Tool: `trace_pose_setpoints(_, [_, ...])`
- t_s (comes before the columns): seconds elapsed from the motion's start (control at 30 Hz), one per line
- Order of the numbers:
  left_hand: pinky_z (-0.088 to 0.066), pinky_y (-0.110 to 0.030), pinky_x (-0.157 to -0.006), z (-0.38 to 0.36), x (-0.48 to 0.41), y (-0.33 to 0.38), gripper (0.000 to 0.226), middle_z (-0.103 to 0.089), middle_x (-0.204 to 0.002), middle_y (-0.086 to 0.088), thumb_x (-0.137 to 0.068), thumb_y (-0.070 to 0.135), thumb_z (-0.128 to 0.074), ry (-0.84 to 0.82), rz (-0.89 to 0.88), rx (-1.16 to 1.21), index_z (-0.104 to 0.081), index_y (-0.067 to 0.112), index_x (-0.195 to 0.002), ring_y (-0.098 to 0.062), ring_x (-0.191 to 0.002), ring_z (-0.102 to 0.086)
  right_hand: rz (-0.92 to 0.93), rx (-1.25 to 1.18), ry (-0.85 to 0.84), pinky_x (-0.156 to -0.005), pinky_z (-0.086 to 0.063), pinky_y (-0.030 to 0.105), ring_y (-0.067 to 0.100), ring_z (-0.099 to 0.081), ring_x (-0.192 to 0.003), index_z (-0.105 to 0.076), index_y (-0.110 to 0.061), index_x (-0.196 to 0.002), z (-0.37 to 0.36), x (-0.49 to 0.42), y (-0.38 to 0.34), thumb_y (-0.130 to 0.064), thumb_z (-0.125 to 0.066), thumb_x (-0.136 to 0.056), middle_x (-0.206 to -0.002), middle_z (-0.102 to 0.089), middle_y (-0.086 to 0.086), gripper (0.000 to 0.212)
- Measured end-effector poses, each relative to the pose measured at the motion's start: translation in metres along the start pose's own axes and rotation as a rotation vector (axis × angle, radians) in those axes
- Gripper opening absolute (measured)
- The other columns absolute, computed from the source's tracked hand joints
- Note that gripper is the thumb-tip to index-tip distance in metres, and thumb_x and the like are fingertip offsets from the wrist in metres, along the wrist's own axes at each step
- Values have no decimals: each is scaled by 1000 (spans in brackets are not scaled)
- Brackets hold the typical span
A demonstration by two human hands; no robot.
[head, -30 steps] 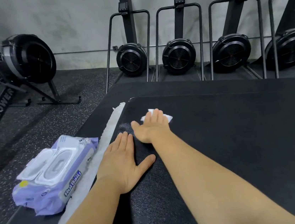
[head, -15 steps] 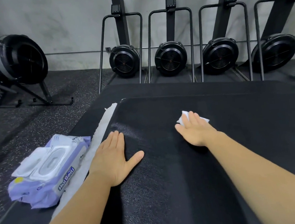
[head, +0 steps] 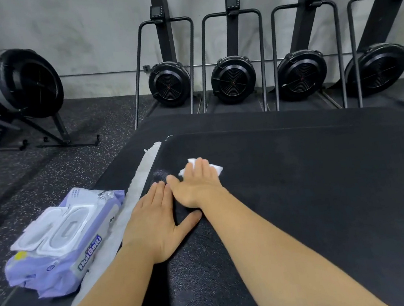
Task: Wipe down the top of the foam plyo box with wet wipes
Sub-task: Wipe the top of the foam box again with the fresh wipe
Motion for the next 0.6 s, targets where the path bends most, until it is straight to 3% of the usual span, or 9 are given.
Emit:
trace_pose_setpoints(0.07, [-2, -32, -121, 1, 0, 0, 113, 1, -163, 1, -67, 89, 6, -1, 0, 1, -1, 20, -156, -12, -149, 7, 82, -28, -67, -123, 5, 39, 23, 14, -152, 2, -13, -159, -4, 3, -4, -55, -13, -102, -165, 11, 9, 72])
trace_pose_setpoints(0.1, [-2, -32, -121, 0, 0, -1, 114, 1, -163, 0, -68, 89, 6, -9, 5, -12, -1, 18, -156, -12, -149, 7, 127, -24, -79, -122, 5, 38, 21, 14, -152, 2, -15, -159, -2, 7, 0, -52, -14, -103, -166, 12, 7, 69])
trace_pose_setpoints(0.17, [0, -31, -121, -1, 0, -2, 115, 3, -163, -2, -68, 87, 6, -30, 20, -33, -2, 14, -156, -12, -149, 9, 188, -3, -50, -119, -9, 37, 23, -7, -148, -19, -17, -155, 7, 18, 19, -49, -18, -103, -159, -14, 4, 60])
trace_pose_setpoints(0.23, [1, -31, -121, -2, 1, -1, 114, 4, -163, -2, -68, 85, 6, -49, 26, -46, -1, 12, -155, -13, -149, 9, 200, 16, 16, -110, -26, 36, 17, -30, -121, -38, -19, -130, 19, 31, 50, -46, -24, -101, -127, -34, 0, 43])
trace_pose_setpoints(0.3, [0, -31, -121, -3, 3, 1, 113, 3, -163, -3, -69, 84, 6, -68, 22, -69, -2, 11, -155, -14, -149, 8, 168, 27, 48, -103, -30, 34, 14, -30, -109, -37, -22, -121, 26, 47, 88, -46, -25, -100, -115, -34, -4, 34])
trace_pose_setpoints(0.4, [-3, -31, -121, 6, 6, 4, 109, -5, -163, -5, -75, 81, 6, -45, 25, -124, -8, 9, -155, -16, -150, 2, 94, 25, 67, -100, -28, 31, 13, -31, -111, -30, -24, -135, 35, 69, 140, -47, -23, -100, -113, -31, -9, 43])
trace_pose_setpoints(0.5, [-7, -34, -121, 23, 11, 17, 104, -15, -161, -8, -80, 73, 15, 24, -26, -325, -15, 6, -153, -20, -149, -5, 23, 58, 43, -112, -24, 35, 16, -27, -127, -24, -20, -146, 36, 80, 167, -47, -20, -101, -132, -31, -5, 53])
trace_pose_setpoints(0.57, [-7, -34, -121, 33, 19, 24, 106, -15, -161, -8, -75, 67, 22, 46, -31, -356, -15, 6, -153, -20, -149, -6, -49, 50, -33, -121, -10, 37, 19, -4, -149, -11, -19, -155, 29, 83, 171, -50, -17, -102, -161, -7, 3, 62])
trace_pose_setpoints(0.6, [-6, -34, -121, 37, 23, 24, 103, -17, -161, -7, -77, 66, 21, 53, -20, -332, -17, 7, -153, -20, -149, -7, -87, 34, -56, -122, -3, 37, 19, 8, -151, -4, -19, -157, 27, 84, 169, -52, -16, -102, -165, 6, 4, 65])
Point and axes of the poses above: each hand's wrist, its own x-axis away from the middle knuckle, its own z-axis out of the back of the hand, y = z × x, the point moved 10 cm from there along -x, towards the middle knuckle
